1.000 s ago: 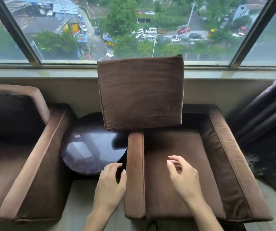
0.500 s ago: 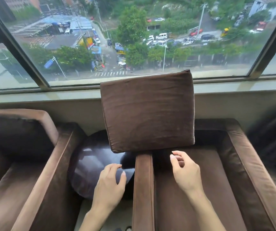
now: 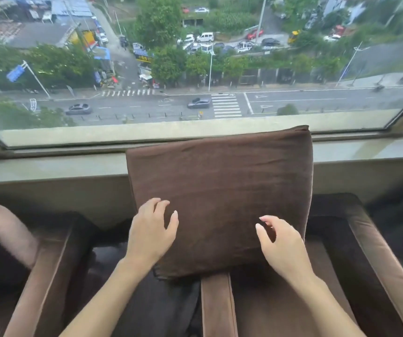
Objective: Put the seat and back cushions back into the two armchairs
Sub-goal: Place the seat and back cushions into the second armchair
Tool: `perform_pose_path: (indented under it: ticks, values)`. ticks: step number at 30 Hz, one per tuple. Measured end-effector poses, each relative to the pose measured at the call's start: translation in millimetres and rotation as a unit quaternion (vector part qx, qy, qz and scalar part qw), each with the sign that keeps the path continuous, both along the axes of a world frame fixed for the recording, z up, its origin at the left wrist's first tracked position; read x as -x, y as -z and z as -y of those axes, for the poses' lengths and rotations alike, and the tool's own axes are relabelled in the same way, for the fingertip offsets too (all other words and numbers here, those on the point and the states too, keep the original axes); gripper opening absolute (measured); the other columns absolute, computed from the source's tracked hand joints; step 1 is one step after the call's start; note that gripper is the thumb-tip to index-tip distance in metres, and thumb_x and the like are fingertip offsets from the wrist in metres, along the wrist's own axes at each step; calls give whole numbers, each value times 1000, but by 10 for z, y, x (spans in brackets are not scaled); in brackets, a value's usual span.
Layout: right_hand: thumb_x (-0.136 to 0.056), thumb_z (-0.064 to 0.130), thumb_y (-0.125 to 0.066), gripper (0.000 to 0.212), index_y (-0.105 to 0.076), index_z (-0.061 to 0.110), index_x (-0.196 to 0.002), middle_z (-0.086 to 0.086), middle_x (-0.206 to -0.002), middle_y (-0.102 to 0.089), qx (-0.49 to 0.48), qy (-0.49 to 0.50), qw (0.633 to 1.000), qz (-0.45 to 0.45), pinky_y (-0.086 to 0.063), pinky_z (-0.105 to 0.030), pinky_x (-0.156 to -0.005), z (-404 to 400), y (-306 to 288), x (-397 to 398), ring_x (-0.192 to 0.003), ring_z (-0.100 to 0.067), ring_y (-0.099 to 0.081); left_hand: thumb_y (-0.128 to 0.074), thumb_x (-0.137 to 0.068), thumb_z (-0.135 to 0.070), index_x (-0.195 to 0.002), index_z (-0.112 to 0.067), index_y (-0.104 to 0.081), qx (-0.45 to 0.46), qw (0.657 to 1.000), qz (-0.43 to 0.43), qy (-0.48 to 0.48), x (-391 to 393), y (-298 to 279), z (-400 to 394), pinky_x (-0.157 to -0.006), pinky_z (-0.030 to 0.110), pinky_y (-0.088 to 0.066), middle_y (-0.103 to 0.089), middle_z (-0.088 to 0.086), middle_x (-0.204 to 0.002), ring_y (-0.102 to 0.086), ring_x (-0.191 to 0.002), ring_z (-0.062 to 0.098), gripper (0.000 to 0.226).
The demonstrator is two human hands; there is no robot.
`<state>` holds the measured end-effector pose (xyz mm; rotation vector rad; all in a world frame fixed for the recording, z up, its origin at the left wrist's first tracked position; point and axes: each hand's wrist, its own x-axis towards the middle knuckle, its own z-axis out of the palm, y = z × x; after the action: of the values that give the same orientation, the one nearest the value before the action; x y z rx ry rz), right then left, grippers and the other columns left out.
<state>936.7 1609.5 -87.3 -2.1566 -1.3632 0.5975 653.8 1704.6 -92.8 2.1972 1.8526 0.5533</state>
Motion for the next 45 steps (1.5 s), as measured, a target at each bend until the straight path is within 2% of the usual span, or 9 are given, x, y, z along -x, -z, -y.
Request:
perform_pose_path:
  ticks: [7,12,15,21,28,34,38,40,45]
  values:
    - [-97,32,-65,38,-67,13,-129,-8,-131,-64,-20,-108,977,183,-51,-49,-101,-1245,-138,-31,-124,-33,-54,-42,-95,-56,-130,-6,-60,-67,994,-61,62,-282,-32,-1668,-105,53,-45,-55,23,-137,-51,-130,40,64]
    - [-98,34,-64,44,-62,12,-136,-16,-141,-57,-17,-127,958,255,-50,-52,-102,-1915,-245,-50,-132,-37,-48,-30,-91,-81,-149,-17,-44,18,987,-122,101,-389,-55,-2384,-116,53,-34,-47,18,-152,-40,-144,33,87]
    - [-98,37,-62,46,-60,13,-138,-16,-144,-55,-12,-129,956,261,-49,-52,-103,-2019,-240,-25,-134,-36,-45,-14,-83,-91,-139,-23,-51,79,981,-141,109,-385,-4,-2399,-107,51,-40,-62,11,-135,-54,-128,31,96]
    - [-95,58,-45,62,-58,16,-140,-18,-147,-52,-71,-145,934,317,-43,-56,-110,-1992,-211,-65,-140,-39,-43,-27,-86,-89,-107,-21,-67,-55,981,-166,85,-307,117,-1997,-82,42,-46,-71,8,-93,-65,-89,32,82]
    - [-86,86,-35,89,-47,25,-150,-11,-158,-43,9,-220,897,384,-24,-60,-123,-2057,-371,-379,-154,-34,-28,-38,-90,-83,-110,-19,-71,-127,984,-108,71,21,225,-1593,-83,42,-46,-72,5,-91,-66,-87,29,74]
    - [-74,102,-25,102,-52,25,-135,-4,-109,-49,4,-290,866,407,-42,-43,-103,-1955,-600,-354,-104,-27,-49,-37,-83,-90,-119,-24,-70,-139,982,-83,92,311,161,-1276,-86,43,-49,-67,3,-96,-64,-91,27,82]
    - [-71,102,-34,100,-52,27,-135,-10,-140,-47,18,-293,891,346,-36,-43,-118,-1656,-613,-393,-133,-31,-45,-35,-78,-95,-130,-26,-65,-106,986,-93,94,329,101,-1088,-90,44,-50,-65,6,-105,-62,-100,28,91]
    - [-74,100,-33,97,-54,26,-133,-9,-132,-57,9,-285,891,354,-35,-43,-119,-1435,-587,-425,-129,-30,-49,-33,-79,-95,-134,-25,-63,-97,986,-101,87,265,77,-937,-97,48,-49,-67,13,-115,-62,-110,32,94]
    - [-76,100,-28,99,-63,19,-119,-5,-88,-57,-75,-229,877,415,-50,-45,-84,-710,-387,-667,-82,-29,-56,-31,-80,-94,-135,-23,-61,-111,979,-141,100,57,-112,-314,-90,46,-48,-65,8,-103,-61,-97,30,95]
